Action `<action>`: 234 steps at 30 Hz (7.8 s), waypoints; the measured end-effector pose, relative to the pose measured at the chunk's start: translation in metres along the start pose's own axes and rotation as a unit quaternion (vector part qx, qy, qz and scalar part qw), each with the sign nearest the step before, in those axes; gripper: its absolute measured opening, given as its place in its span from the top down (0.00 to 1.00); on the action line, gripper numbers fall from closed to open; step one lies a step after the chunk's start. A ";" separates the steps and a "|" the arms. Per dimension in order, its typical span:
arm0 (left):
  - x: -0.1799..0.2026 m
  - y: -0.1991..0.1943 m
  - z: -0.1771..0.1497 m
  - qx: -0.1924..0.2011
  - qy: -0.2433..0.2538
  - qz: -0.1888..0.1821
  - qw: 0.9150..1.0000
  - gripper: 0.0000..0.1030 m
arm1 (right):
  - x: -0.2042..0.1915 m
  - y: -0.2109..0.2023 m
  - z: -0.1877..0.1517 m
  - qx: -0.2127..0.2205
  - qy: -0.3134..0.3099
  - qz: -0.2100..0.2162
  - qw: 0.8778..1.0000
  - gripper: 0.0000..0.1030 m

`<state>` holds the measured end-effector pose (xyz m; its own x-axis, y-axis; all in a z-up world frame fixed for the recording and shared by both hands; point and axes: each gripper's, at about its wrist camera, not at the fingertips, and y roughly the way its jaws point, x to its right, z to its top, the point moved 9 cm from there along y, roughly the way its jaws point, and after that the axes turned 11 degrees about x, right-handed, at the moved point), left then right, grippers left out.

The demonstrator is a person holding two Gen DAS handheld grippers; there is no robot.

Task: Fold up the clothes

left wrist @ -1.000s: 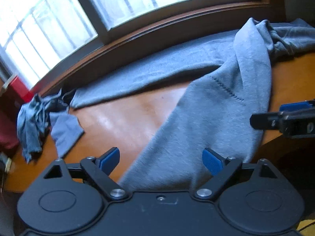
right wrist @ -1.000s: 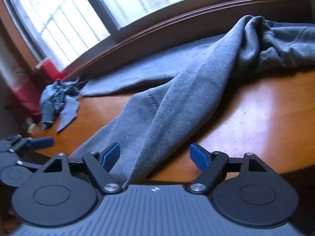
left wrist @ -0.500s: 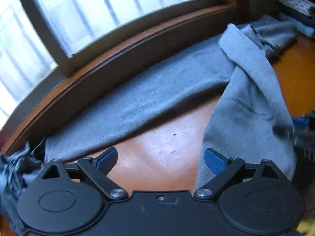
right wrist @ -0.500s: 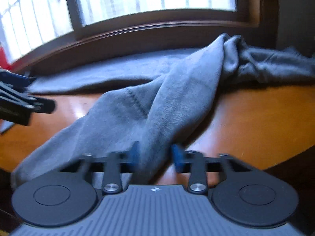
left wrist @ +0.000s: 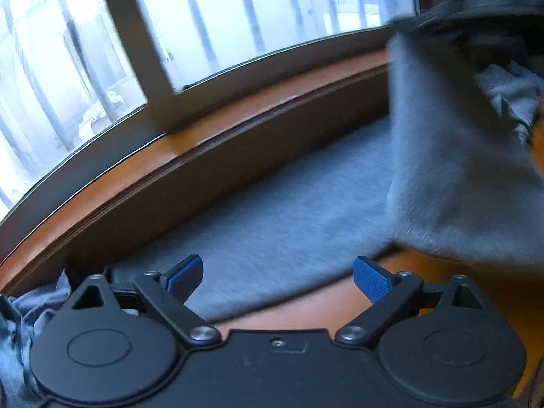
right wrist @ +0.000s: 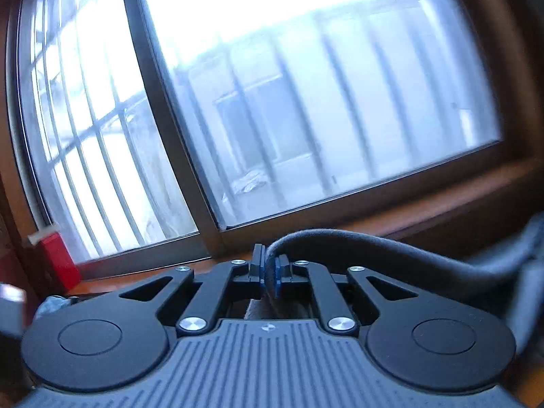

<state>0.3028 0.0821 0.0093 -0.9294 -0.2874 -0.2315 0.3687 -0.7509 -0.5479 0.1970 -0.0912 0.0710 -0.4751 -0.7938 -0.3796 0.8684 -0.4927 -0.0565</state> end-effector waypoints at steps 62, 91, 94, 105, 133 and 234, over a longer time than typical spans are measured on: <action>0.031 -0.023 -0.077 -0.117 -0.062 -0.038 0.990 0.00 | 0.211 -0.143 -0.042 -0.057 0.019 -0.338 0.939 0.11; -0.035 -0.026 -0.109 -0.103 -0.065 -0.048 0.991 0.00 | -0.035 -0.075 -0.012 0.046 -0.008 -0.065 0.997 0.89; -0.049 -0.030 -0.117 -0.100 -0.082 -0.046 0.991 0.00 | -0.115 -0.024 -0.030 -0.015 -0.052 0.048 0.997 0.86; -0.097 -0.042 -0.146 -0.100 -0.100 -0.024 0.990 0.00 | -0.215 0.061 -0.168 -0.177 -0.055 0.058 0.981 0.20; -0.037 -0.011 -0.094 -0.011 -0.063 -0.153 0.986 0.39 | -0.096 -0.048 -0.221 -0.171 -0.006 -0.302 0.938 0.07; -0.084 -0.084 -0.111 0.095 -0.045 -0.137 0.985 0.04 | -0.164 0.054 -0.198 -0.153 0.085 -0.087 0.981 0.22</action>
<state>0.3519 0.2348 -0.0144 -0.9943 -0.1048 -0.0185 0.1029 -0.9025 -0.4182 0.3495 0.0829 -0.0522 -0.6120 -0.6238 -0.4861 0.7905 -0.4643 -0.3994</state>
